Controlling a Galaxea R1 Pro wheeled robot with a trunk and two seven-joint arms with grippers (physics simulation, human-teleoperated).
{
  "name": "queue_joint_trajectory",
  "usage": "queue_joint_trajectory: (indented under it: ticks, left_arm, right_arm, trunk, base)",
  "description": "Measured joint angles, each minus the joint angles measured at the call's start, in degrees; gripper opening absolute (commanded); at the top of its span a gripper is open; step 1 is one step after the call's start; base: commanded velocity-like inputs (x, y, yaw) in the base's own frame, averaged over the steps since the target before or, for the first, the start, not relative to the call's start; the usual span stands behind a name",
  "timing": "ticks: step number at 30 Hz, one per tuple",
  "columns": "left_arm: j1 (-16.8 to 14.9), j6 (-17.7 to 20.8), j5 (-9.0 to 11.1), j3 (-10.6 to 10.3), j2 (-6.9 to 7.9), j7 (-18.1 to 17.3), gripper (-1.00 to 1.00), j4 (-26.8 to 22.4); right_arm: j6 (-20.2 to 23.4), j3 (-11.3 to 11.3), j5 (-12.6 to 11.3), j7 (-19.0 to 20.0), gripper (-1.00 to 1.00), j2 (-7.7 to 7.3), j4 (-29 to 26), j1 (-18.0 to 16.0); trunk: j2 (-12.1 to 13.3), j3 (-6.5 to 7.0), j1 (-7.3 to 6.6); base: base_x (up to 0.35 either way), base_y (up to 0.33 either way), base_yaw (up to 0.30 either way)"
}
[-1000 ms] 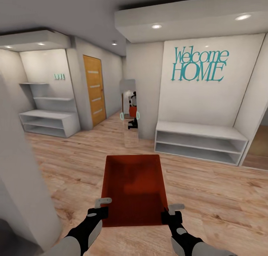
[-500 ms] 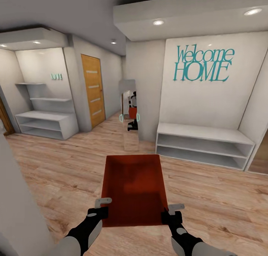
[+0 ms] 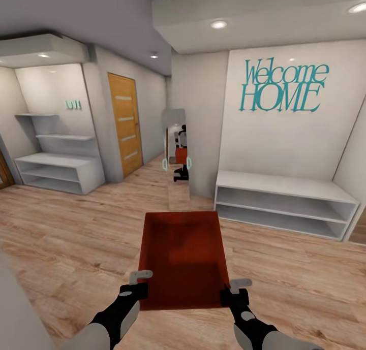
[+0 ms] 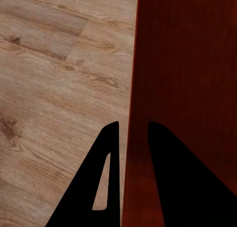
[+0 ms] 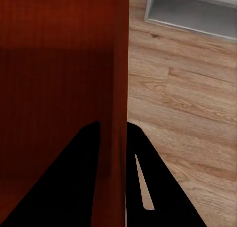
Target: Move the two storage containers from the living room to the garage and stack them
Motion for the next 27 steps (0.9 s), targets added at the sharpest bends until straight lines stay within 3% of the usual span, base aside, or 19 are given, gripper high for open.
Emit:
queue_joint_trajectory:
  ticks: [27]
  left_arm:
    - [0.0, 0.01, 0.03, -0.02, 0.0, 0.01, -1.0, -0.04]
  right_arm:
    - [0.0, -0.01, 0.02, -0.02, -1.0, 0.0, -0.02, 0.0]
  trunk:
    - [-0.01, 0.0, 0.0]
  base:
    - [0.322, 0.0, 0.0]
